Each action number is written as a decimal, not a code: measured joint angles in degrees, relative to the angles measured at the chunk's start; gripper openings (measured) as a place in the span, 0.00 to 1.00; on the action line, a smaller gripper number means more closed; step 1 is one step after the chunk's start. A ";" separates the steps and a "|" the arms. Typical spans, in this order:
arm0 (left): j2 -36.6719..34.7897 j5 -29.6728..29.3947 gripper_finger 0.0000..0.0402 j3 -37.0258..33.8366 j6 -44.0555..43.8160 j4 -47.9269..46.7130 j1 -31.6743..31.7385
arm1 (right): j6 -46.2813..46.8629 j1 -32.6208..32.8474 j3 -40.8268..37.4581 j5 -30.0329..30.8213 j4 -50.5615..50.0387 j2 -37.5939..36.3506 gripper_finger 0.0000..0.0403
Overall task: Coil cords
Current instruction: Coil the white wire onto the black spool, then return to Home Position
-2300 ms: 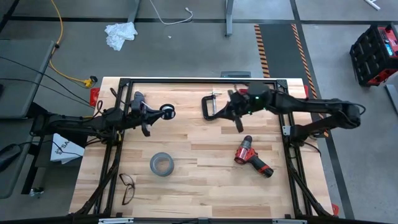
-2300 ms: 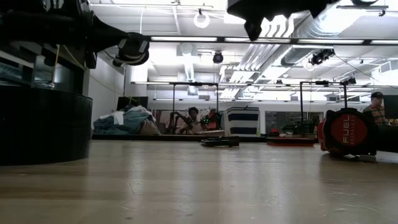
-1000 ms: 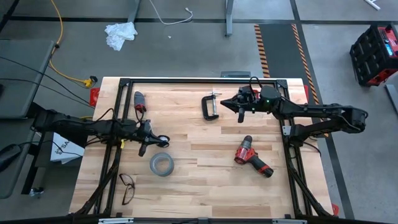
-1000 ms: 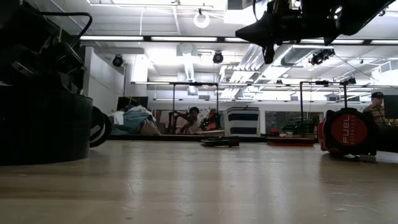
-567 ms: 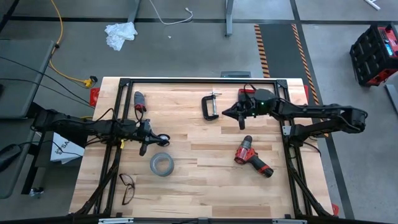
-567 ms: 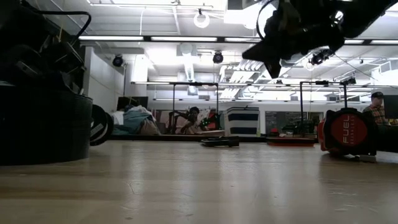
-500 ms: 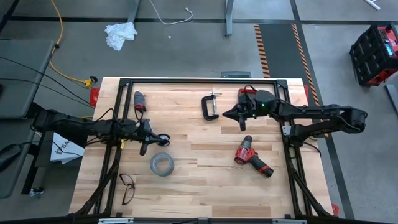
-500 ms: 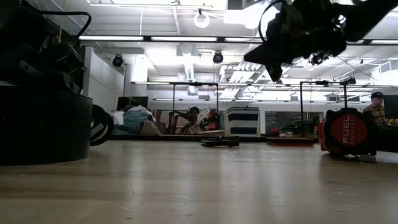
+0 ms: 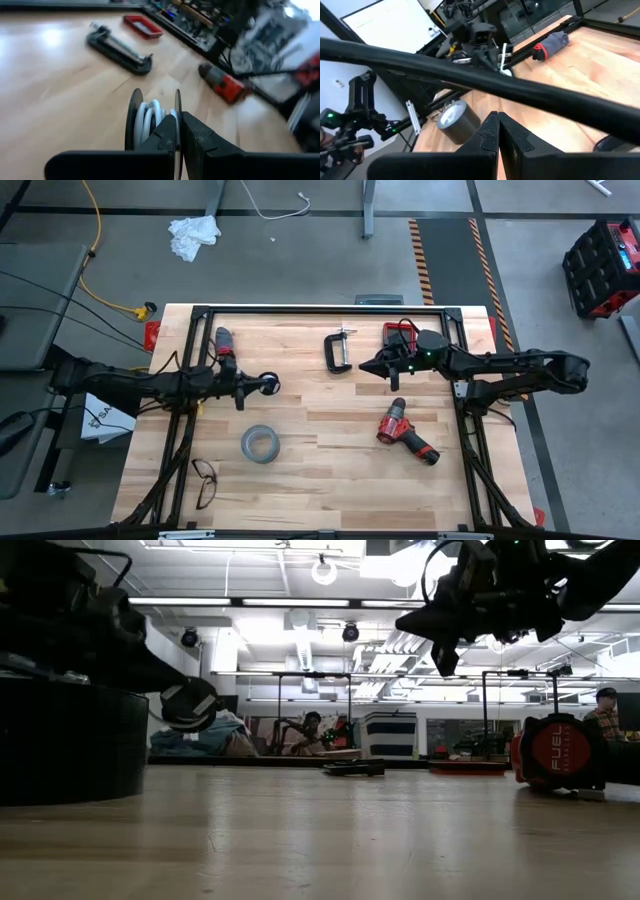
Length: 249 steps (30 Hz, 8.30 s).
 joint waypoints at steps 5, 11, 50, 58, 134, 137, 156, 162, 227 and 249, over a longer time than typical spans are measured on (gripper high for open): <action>6.34 2.66 0.01 -0.04 -13.65 5.59 2.77 | -0.18 0.78 0.00 4.07 -0.24 0.00 0.00; 17.83 4.58 0.01 2.91 -26.24 15.34 3.59 | 0.85 0.78 0.02 5.83 -0.29 0.00 0.00; 60.45 16.42 0.33 23.91 -37.57 17.38 7.10 | 8.40 0.78 0.11 7.09 1.31 -0.07 0.00; 59.88 21.70 0.44 23.91 -33.40 17.03 11.92 | 8.38 0.78 0.11 6.93 1.13 -0.07 0.00; 13.52 7.00 0.00 0.18 17.31 24.23 -5.46 | -9.44 12.84 -20.17 16.63 -3.53 -9.11 0.00; 13.52 7.00 0.00 0.18 17.31 23.15 -5.46 | 10.48 12.83 -20.19 7.65 -6.79 -9.05 0.00; 13.11 7.02 0.00 -0.15 17.33 17.98 -5.11 | 40.50 12.80 -24.17 2.57 -12.97 -24.01 0.00; 13.15 7.02 0.00 -0.15 17.33 17.56 -5.11 | 32.59 12.78 -24.11 2.66 -22.87 -36.87 0.00; 12.49 7.00 0.00 -0.15 17.33 14.73 -5.11 | -21.67 26.88 -24.17 25.53 -31.26 -64.89 0.00; -33.21 7.77 0.00 -0.13 22.60 -17.38 -5.13 | -21.67 26.88 -24.20 25.47 -31.34 -64.85 0.00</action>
